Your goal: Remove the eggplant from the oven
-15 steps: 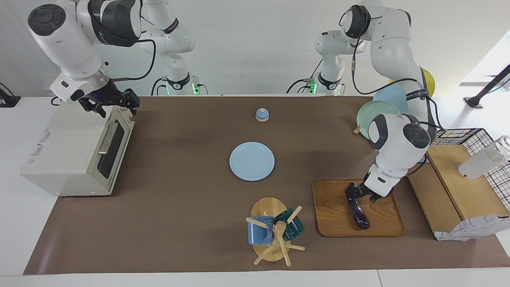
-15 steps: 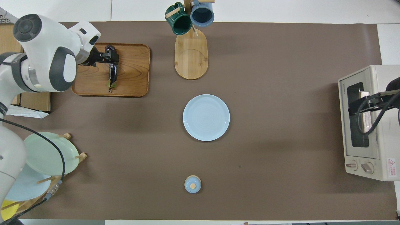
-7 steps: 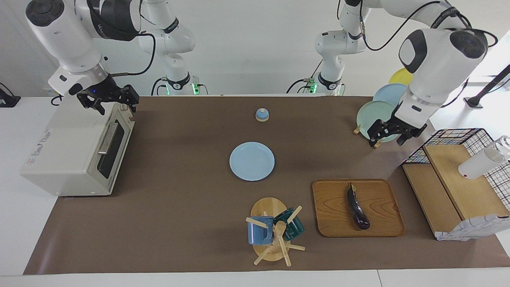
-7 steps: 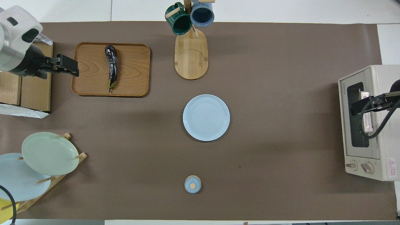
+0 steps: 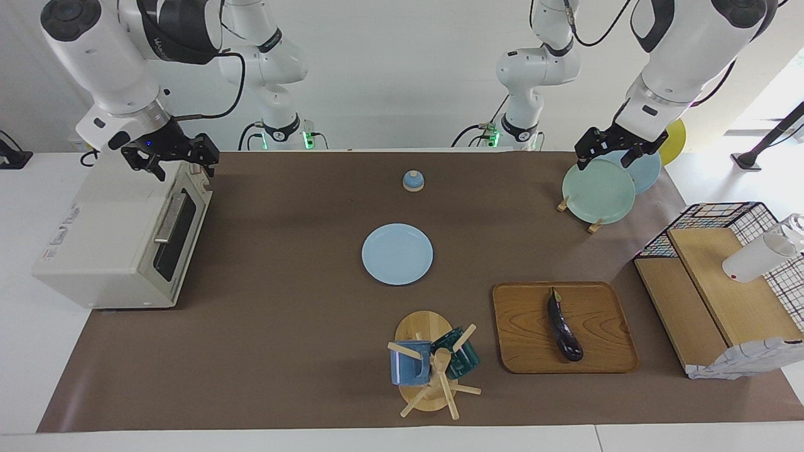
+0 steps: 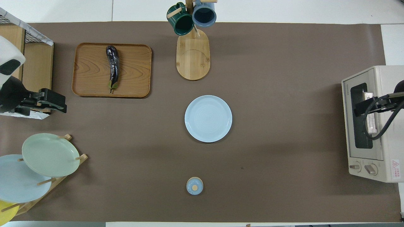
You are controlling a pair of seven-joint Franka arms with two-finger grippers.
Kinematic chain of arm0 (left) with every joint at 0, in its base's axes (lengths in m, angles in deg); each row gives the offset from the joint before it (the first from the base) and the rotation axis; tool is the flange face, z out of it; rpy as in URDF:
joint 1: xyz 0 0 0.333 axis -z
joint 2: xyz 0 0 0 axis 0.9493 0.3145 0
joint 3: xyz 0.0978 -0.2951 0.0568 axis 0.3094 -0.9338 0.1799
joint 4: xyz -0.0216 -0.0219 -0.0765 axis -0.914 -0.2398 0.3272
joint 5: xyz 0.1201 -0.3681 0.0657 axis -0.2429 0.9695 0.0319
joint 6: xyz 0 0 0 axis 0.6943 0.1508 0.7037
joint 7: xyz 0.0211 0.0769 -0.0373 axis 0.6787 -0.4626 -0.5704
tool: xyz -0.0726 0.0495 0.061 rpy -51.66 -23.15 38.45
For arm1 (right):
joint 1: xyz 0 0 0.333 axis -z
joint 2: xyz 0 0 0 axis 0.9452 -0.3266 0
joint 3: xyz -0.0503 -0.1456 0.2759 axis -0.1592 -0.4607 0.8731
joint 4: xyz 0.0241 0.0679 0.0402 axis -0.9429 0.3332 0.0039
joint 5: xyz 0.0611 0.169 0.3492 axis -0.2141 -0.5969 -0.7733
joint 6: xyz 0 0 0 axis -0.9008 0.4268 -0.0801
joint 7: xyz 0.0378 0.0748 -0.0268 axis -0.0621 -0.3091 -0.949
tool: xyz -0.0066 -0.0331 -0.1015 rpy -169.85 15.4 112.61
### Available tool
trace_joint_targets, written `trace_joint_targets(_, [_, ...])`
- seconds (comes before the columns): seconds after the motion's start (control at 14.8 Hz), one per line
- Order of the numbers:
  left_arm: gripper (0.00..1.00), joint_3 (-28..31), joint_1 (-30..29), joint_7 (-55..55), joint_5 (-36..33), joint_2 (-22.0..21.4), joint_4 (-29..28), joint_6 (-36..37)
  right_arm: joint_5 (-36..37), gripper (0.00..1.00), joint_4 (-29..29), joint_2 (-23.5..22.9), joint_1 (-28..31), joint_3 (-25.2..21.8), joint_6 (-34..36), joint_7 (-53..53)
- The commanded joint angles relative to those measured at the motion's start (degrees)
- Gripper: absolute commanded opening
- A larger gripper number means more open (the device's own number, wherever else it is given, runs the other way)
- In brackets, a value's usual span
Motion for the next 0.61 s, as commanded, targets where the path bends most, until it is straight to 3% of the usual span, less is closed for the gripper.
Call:
trace_joint_targets(0.0, [1.0, 0.9, 0.7, 0.8, -0.3, -0.4, -2.9, -4.7, -1.7, 1.0, 0.3, 0.6, 0.4, 0.0, -0.6, 0.3])
trace_joint_targets(0.54, [1.0, 1.6, 1.2, 0.9, 0.6, 0.2, -1.4, -4.9, -1.8, 1.0, 0.3, 0.6, 0.3, 0.0, -0.6, 0.3])
